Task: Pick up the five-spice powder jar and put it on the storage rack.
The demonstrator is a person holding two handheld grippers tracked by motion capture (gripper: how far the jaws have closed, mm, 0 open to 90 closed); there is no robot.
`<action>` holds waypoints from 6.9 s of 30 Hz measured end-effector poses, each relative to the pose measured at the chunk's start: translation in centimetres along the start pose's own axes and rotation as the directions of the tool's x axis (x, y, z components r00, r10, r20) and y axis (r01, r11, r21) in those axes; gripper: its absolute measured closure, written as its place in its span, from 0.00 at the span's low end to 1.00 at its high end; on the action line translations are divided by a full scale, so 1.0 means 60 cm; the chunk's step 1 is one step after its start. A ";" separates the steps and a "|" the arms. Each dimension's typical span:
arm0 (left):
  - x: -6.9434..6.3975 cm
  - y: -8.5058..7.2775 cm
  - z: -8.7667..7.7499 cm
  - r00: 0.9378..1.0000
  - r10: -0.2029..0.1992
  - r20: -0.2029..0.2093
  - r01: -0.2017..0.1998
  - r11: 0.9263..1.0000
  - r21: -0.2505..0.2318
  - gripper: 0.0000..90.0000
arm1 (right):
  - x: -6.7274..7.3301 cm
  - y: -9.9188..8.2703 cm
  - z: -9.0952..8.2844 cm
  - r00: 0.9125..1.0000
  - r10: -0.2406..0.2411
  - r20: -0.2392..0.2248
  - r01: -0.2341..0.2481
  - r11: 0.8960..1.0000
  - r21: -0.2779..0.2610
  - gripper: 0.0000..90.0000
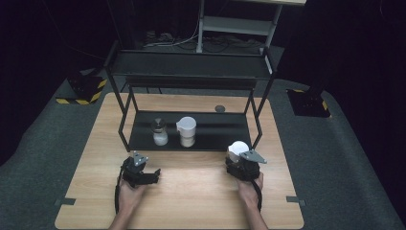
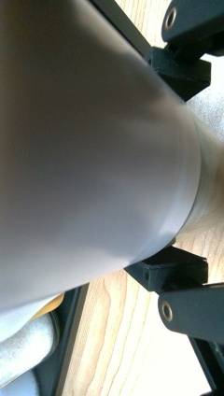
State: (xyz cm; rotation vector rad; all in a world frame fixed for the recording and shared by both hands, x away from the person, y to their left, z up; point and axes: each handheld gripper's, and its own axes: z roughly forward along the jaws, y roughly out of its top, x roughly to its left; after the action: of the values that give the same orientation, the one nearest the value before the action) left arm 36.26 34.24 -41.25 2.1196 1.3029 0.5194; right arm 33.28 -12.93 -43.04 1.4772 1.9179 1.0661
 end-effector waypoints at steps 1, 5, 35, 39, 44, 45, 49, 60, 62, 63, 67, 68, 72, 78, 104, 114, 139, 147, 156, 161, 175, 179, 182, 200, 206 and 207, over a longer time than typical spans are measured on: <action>0.000 0.000 0.000 1.000 0.000 0.000 0.000 1.000 0.000 0.09 | 0.000 0.001 0.000 1.000 -0.001 0.000 0.001 1.000 0.000 0.34; 0.000 0.000 0.000 1.000 0.000 0.000 0.000 1.000 0.000 0.09 | -0.001 0.004 -0.005 1.000 0.004 -0.009 -0.004 1.000 -0.012 0.34; 0.001 0.000 0.000 1.000 0.001 0.002 -0.001 1.000 0.000 0.09 | -0.021 0.027 -0.035 0.998 -0.012 -0.067 0.010 0.999 -0.032 0.34; 0.001 0.000 0.000 1.000 -0.001 0.003 0.001 1.000 0.000 0.09 | -0.022 0.032 -0.030 0.997 -0.002 -0.081 0.000 1.000 -0.031 0.34; 0.001 0.000 0.000 1.000 -0.001 0.002 0.001 1.000 0.000 0.09 | -0.021 0.040 -0.026 0.995 -0.018 -0.096 0.015 0.999 -0.030 0.34; 0.001 0.000 0.000 1.000 -0.001 0.002 0.001 1.000 0.000 0.09 | -0.020 0.042 -0.025 0.995 -0.018 -0.097 0.015 0.999 -0.029 0.34; 0.001 0.000 0.000 1.000 -0.001 0.002 0.001 1.000 0.000 0.09 | -0.019 0.048 -0.024 0.995 -0.027 -0.100 0.024 0.999 -0.033 0.34; 0.000 0.000 0.000 1.000 -0.001 0.000 0.001 1.000 0.000 0.09 | -0.021 0.065 -0.020 0.994 -0.037 -0.108 0.031 0.998 -0.052 0.34; 0.000 0.000 0.000 1.000 -0.001 0.001 0.001 1.000 0.000 0.09 | -0.021 0.069 -0.019 0.994 -0.033 -0.107 0.027 0.998 -0.056 0.34; 0.000 0.000 0.000 1.000 -0.001 0.001 0.001 1.000 0.000 0.09 | -0.022 0.070 -0.019 0.994 -0.034 -0.108 0.028 0.998 -0.057 0.34; 0.000 0.000 0.000 1.000 -0.001 0.000 0.001 1.000 -0.001 0.09 | -0.019 0.077 -0.016 0.993 -0.046 -0.104 0.041 0.998 -0.053 0.34; 0.000 0.000 0.000 1.000 -0.001 0.000 0.001 1.000 0.000 0.09 | -0.018 0.079 -0.014 0.993 -0.049 -0.103 0.044 0.998 -0.050 0.34; 0.000 0.000 0.000 1.000 -0.001 0.000 0.001 1.000 -0.001 0.09 | -0.018 0.084 -0.009 0.992 -0.052 -0.112 0.047 0.998 -0.049 0.34; 0.000 0.000 0.000 1.000 -0.001 0.000 0.001 1.000 -0.001 0.09 | -0.021 0.092 0.005 0.992 -0.041 -0.122 0.036 0.998 -0.044 0.34; 0.000 0.000 0.000 1.000 0.001 0.000 -0.001 1.000 -0.001 0.10 | -0.006 0.121 0.059 0.996 -0.020 -0.085 0.020 1.000 -0.005 0.34; 0.000 0.000 0.000 1.000 0.002 0.001 -0.002 1.000 -0.001 0.10 | -0.002 0.127 0.071 0.997 -0.032 -0.070 0.032 0.999 0.001 0.34; 0.000 0.000 0.000 1.000 0.004 0.001 -0.004 1.000 -0.001 0.10 | 0.019 0.146 0.117 0.996 -0.047 -0.075 0.048 0.999 0.010 0.34; 0.000 0.000 0.000 1.000 0.004 0.002 -0.004 1.000 -0.001 0.10 | 0.025 0.147 0.125 0.997 -0.046 -0.067 0.047 0.999 0.015 0.34; 0.000 0.000 0.000 1.000 0.003 0.002 -0.003 1.000 -0.001 0.10 | 0.025 0.149 0.134 0.997 -0.036 -0.071 0.037 0.999 0.014 0.34; 0.000 -0.001 0.000 1.000 0.002 0.003 -0.002 1.000 -0.002 0.10 | 0.027 0.149 0.139 0.996 -0.039 -0.080 0.041 0.999 0.013 0.34; 0.000 0.000 0.000 1.000 0.002 0.002 -0.002 1.000 -0.001 0.10 | 0.028 0.151 0.150 0.997 -0.023 -0.079 0.025 0.999 0.027 0.34; 0.000 0.000 0.000 1.000 0.004 0.002 -0.004 1.000 -0.001 0.10 | 0.027 0.150 0.151 0.997 -0.017 -0.075 0.020 0.999 0.031 0.34; 0.000 0.000 0.000 1.000 0.003 0.002 -0.003 1.000 -0.001 0.10 | 0.026 0.149 0.152 0.997 -0.019 -0.075 0.022 0.999 0.033 0.34; 0.000 0.000 0.000 1.000 0.003 0.002 -0.003 1.000 -0.002 0.10 | 0.018 0.134 0.154 0.996 -0.036 -0.082 0.038 0.999 0.027 0.34; 0.000 0.000 0.000 1.000 0.003 0.002 -0.003 1.000 -0.002 0.10 | 0.017 0.132 0.155 0.996 -0.031 -0.084 0.033 0.999 0.025 0.34; 0.000 -0.001 0.000 1.000 0.001 0.003 -0.001 1.000 -0.002 0.10 | 0.017 0.133 0.155 0.996 -0.031 -0.085 0.034 0.999 0.026 0.34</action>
State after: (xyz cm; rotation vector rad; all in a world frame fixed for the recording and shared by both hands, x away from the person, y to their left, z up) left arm 36.24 34.27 -41.26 2.1193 1.2989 0.5172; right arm 44.67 -8.48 -41.81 1.4316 2.0158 1.1079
